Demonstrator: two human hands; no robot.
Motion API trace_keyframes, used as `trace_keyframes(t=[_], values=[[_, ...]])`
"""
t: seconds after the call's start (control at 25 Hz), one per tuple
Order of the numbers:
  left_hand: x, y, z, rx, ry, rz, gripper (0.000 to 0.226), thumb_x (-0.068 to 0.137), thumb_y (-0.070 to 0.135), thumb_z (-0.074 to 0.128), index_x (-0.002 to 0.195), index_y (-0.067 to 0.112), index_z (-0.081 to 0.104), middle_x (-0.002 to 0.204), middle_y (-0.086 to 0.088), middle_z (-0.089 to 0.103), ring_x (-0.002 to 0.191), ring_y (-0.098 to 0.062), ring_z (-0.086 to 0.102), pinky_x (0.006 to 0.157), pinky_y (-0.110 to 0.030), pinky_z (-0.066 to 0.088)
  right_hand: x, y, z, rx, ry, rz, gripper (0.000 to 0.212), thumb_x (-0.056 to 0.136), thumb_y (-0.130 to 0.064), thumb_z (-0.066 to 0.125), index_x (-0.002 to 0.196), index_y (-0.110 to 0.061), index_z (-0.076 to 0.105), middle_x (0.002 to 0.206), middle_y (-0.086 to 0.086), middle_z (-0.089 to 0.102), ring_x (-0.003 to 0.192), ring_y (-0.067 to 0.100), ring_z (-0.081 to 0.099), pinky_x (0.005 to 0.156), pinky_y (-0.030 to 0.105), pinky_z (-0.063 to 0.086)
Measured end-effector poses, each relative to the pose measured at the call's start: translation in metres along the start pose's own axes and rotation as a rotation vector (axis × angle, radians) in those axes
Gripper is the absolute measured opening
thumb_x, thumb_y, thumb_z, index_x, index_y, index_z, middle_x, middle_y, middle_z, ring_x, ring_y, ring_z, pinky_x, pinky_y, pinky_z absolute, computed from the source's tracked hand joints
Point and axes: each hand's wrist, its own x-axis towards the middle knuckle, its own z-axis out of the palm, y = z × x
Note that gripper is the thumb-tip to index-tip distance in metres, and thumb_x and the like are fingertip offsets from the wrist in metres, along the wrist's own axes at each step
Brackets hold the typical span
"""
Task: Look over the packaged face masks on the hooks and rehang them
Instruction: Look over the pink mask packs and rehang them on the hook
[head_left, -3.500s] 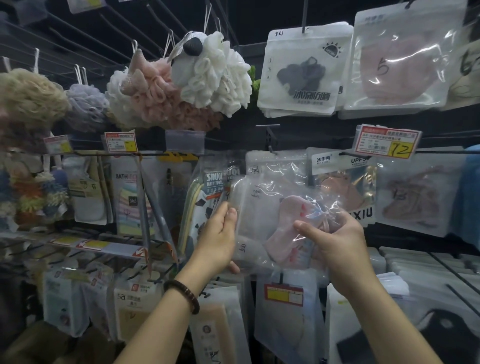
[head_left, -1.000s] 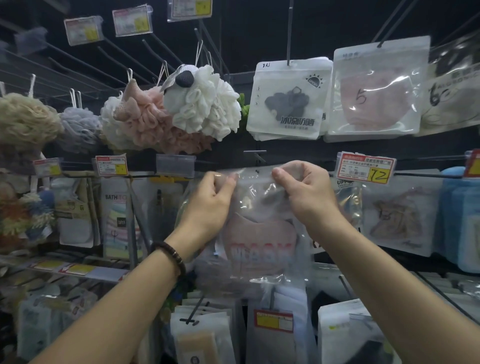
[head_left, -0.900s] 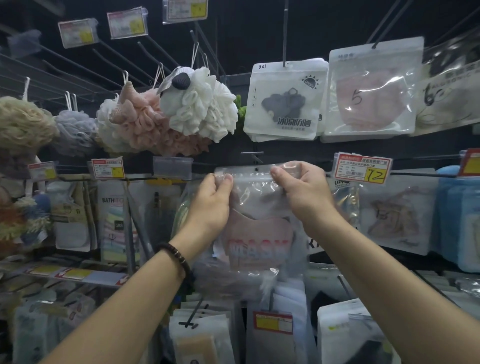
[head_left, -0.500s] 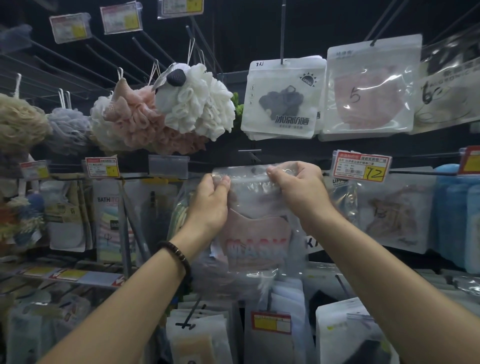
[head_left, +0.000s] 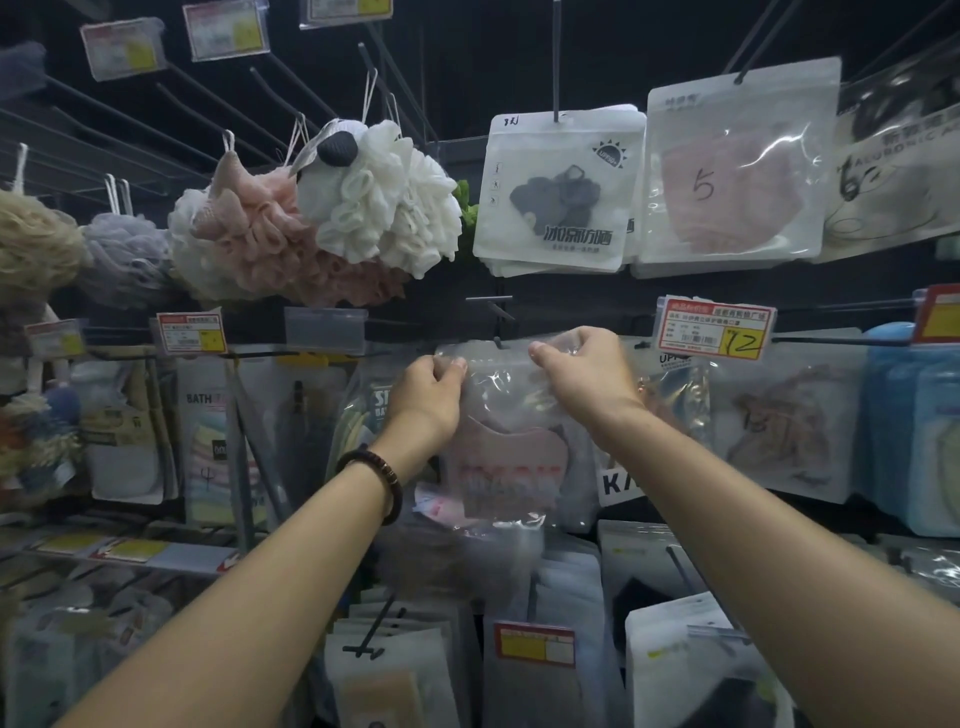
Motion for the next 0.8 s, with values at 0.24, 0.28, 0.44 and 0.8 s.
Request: trace_keyframes(t=[0.24, 0.28, 0.44, 0.8], values=[[0.009, -0.006, 0.000, 0.022, 0.020, 0.019, 0.029, 0.108, 0.047, 0.057, 0.111, 0.018, 0.064, 0.104, 0.001, 0.070, 0.095, -0.022, 0.065, 0.074, -0.034, 0.047, -0.013, 0.000, -0.006, -0.177, 0.038, -0.096, 0.032, 0.101, -0.031, 0.072, 0.128, -0.018, 0.059, 0.118, -0.001, 0.063, 0.088, 0.002, 0.058, 0.067, 0.018, 0.041], [0.008, -0.007, -0.002, 0.026, 0.027, 0.021, 0.029, 0.107, 0.046, 0.058, 0.115, 0.018, 0.062, 0.106, 0.002, 0.069, 0.097, -0.021, 0.065, 0.075, -0.034, 0.049, -0.017, 0.002, -0.006, -0.202, 0.052, -0.117, 0.041, 0.099, -0.029, 0.075, 0.133, -0.018, 0.054, 0.120, -0.001, 0.059, 0.094, 0.007, 0.058, 0.073, 0.019, 0.041], [-0.024, -0.029, -0.021, 0.111, 0.141, 0.155, 0.027, 0.102, 0.036, 0.069, 0.115, 0.021, 0.051, 0.097, 0.008, 0.059, 0.083, -0.010, 0.060, 0.066, -0.023, 0.046, -0.050, 0.024, -0.007, -0.394, 0.255, -0.507, 0.061, 0.083, -0.016, 0.088, 0.131, -0.012, 0.052, 0.123, 0.004, 0.047, 0.110, 0.022, 0.051, 0.095, 0.034, 0.047], [-0.076, -0.154, -0.053, 0.674, -0.085, 0.734, 0.017, 0.096, 0.027, 0.075, 0.108, 0.019, 0.068, 0.108, 0.004, 0.063, 0.104, -0.018, 0.059, 0.090, -0.035, 0.054, -0.164, 0.066, 0.025, -0.850, -0.492, -0.465, 0.024, 0.101, -0.040, 0.056, 0.106, -0.019, 0.068, 0.109, 0.003, 0.067, 0.103, 0.032, 0.066, 0.080, 0.042, 0.055]])
